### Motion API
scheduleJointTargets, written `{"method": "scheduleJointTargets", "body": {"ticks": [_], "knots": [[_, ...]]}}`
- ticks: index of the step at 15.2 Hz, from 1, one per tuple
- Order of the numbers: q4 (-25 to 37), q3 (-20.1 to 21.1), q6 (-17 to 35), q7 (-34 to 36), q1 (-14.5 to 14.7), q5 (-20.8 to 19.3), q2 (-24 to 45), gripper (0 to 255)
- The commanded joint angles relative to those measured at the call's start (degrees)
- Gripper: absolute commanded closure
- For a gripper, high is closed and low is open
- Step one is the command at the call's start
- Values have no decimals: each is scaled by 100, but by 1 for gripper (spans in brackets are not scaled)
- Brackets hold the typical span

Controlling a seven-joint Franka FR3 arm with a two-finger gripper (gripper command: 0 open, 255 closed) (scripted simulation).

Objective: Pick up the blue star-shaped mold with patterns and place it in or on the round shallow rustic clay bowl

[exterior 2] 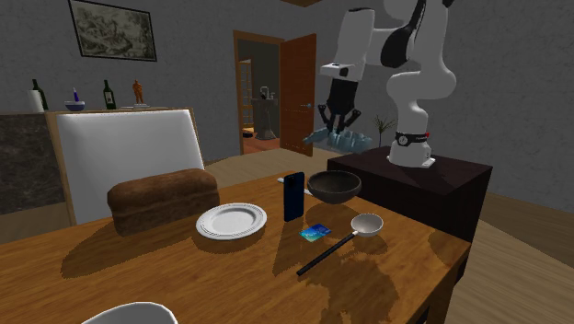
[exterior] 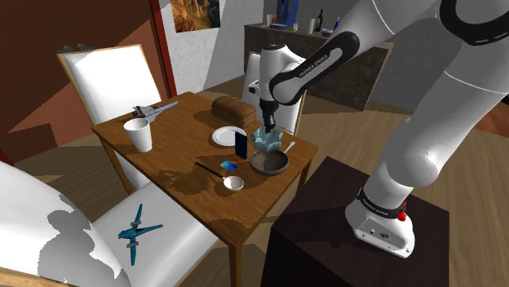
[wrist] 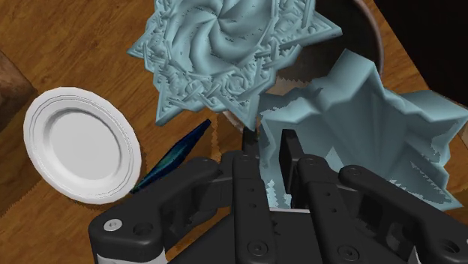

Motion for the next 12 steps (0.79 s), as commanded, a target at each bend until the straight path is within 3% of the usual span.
{"method": "scheduleJointTargets", "body": {"ticks": [1, 12], "knots": [[-211, 76, 41, 163, 52, -26, -151, 255], [-414, 61, 972, 450, -7, -302, 591, 255]]}}
